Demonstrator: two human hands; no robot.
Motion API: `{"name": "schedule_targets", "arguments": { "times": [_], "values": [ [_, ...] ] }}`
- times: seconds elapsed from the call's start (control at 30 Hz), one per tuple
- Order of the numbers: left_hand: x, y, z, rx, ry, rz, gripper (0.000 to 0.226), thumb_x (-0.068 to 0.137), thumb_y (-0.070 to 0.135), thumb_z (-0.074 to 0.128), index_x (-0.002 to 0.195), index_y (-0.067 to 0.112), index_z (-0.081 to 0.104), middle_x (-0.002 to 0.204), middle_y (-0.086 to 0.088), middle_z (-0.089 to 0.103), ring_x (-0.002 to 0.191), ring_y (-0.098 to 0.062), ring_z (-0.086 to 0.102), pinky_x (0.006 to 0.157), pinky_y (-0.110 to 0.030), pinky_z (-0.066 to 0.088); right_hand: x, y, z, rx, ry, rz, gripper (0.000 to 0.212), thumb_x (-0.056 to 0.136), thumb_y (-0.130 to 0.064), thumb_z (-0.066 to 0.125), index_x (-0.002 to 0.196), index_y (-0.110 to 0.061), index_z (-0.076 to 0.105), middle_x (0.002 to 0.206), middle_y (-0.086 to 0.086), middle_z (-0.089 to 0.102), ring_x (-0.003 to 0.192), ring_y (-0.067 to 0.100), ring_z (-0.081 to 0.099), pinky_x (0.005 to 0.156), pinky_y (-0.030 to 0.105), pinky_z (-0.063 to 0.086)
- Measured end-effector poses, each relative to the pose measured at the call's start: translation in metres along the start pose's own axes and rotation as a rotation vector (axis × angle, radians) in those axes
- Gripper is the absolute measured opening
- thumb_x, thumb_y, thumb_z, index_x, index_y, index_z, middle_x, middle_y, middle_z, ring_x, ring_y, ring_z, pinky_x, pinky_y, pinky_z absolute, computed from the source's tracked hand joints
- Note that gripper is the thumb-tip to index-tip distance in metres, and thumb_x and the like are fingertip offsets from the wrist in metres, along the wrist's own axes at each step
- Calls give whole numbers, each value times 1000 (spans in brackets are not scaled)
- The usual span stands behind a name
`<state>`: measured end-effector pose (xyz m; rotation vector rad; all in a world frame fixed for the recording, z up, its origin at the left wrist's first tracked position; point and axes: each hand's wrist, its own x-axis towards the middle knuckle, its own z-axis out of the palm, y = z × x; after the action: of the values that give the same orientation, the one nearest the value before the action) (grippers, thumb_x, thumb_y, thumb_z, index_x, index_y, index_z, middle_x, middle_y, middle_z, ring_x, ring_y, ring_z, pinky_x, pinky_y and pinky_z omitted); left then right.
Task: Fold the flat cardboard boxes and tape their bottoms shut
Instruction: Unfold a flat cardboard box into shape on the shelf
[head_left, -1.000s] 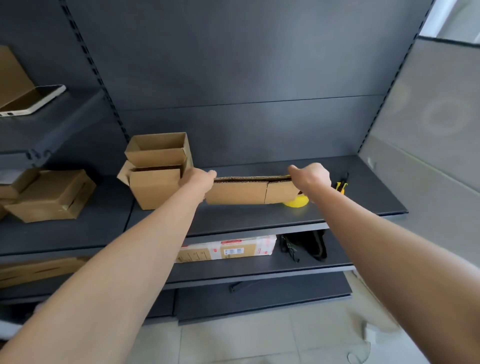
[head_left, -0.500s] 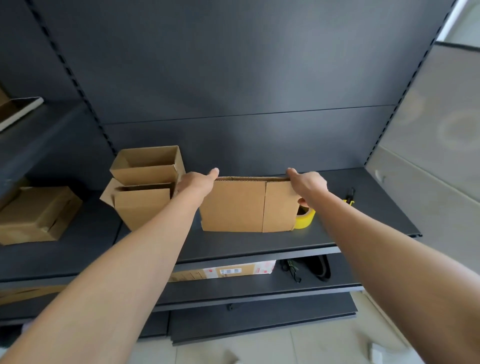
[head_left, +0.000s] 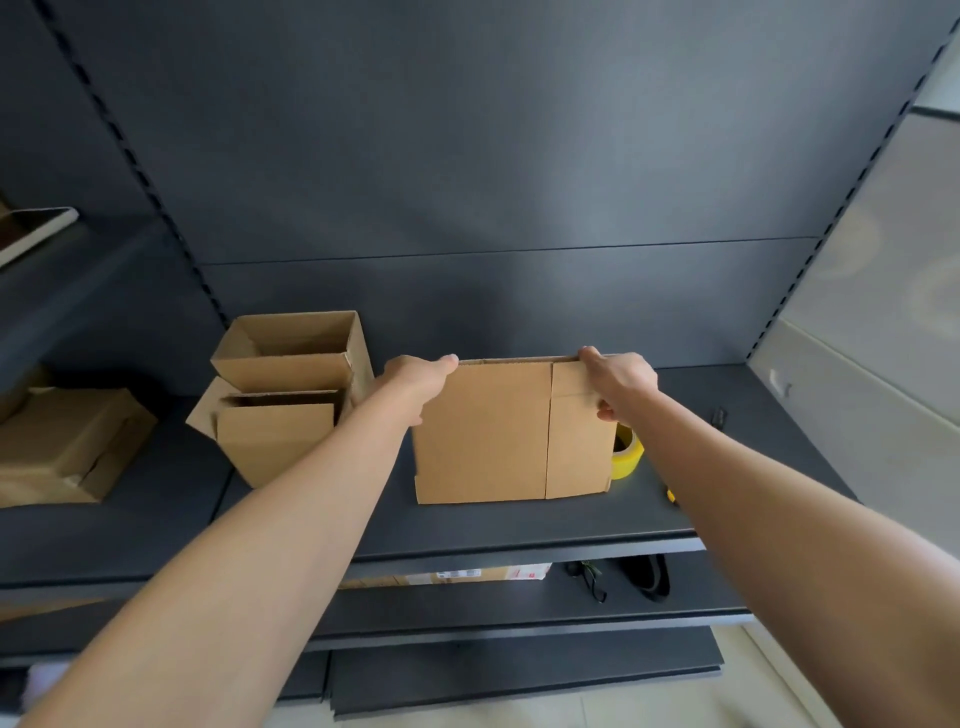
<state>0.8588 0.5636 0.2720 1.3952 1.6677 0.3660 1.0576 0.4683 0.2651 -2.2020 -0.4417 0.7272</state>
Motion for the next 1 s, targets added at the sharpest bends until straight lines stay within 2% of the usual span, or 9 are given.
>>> {"name": "schedule_targets", "arguments": {
  "times": [0.1, 0.17, 0.27, 0.4, 0.5, 0.6, 0.77, 0.93, 1.0],
  "values": [
    [-8, 6, 7, -35, 25, -9, 66, 84, 55, 61, 132, 13, 41, 130, -7, 50, 109, -28, 55, 71, -32, 50, 13, 1, -7, 7, -14, 10, 39, 88, -46, 53, 86, -7, 54, 119, 17, 55, 85, 31, 63, 66, 35, 56],
    [-11, 11, 11, -75, 24, -18, 70, 82, 56, 63, 132, 13, 42, 132, -6, 49, 108, -28, 57, 71, -31, 49, 20, 4, -12, 10, -21, 2, 40, 88, -48, 52, 85, -8, 55, 119, 16, 55, 72, 26, 61, 72, 36, 57],
    [-17, 19, 24, -101, -22, -13, 71, 82, 52, 66, 135, 11, 42, 137, -5, 46, 113, -29, 56, 76, -30, 46, 33, 8, -26, 45, -35, -6, 56, 86, -53, 56, 114, -5, 55, 123, 14, 53, 61, 20, 55, 68, 34, 56],
    [-27, 30, 40, -62, -90, 18, 64, 84, 45, 68, 132, 8, 48, 137, -7, 46, 116, -31, 54, 88, -33, 50, 43, 13, -44, 148, -96, -9, 68, 79, -53, 67, 126, -7, 49, 127, 11, 51, 84, 23, 58, 52, 27, 46],
    [-36, 38, 42, -4, -123, -13, 68, 83, 47, 68, 134, 8, 45, 140, -9, 44, 113, -32, 57, 85, -33, 51, 50, 14, -53, 172, -144, -1, 74, 72, -50, 76, 127, -10, 47, 130, 11, 48, 109, 28, 53, 62, 33, 49],
    [-40, 41, 42, 62, -119, -38, 73, 81, 53, 67, 134, 8, 45, 138, -12, 46, 107, -32, 60, 86, -33, 52, 53, 13, -58, 155, -207, 7, 79, 69, -44, 81, 129, -10, 44, 130, 13, 48, 109, 31, 52, 73, 40, 53],
    [-41, 40, 40, 82, -94, -20, 70, 83, 51, 66, 133, 6, 46, 137, -12, 47, 119, -31, 51, 92, -36, 47, 53, 10, -61, 121, -300, 3, 74, 75, -35, 79, 133, -8, 42, 134, 14, 48, 115, 34, 51, 90, 45, 50],
    [-42, 42, 42, 80, -77, 32, 57, 86, 44, 66, 126, 6, 50, 118, -9, 52, 101, -26, 49, 85, -34, 44, 49, 6, -57, 145, -298, 28, 75, 77, -36, 78, 134, -9, 39, 136, 12, 46, 118, 34, 50, 95, 45, 49],
    [-42, 43, 43, 90, -88, 50, 57, 86, 42, 66, 126, 6, 50, 122, -9, 52, 107, -27, 50, 85, -33, 42, 44, 5, -53, 155, -287, 50, 79, 77, -37, 78, 136, -10, 33, 136, 12, 45, 119, 34, 50, 95, 46, 49]
  ]
}}
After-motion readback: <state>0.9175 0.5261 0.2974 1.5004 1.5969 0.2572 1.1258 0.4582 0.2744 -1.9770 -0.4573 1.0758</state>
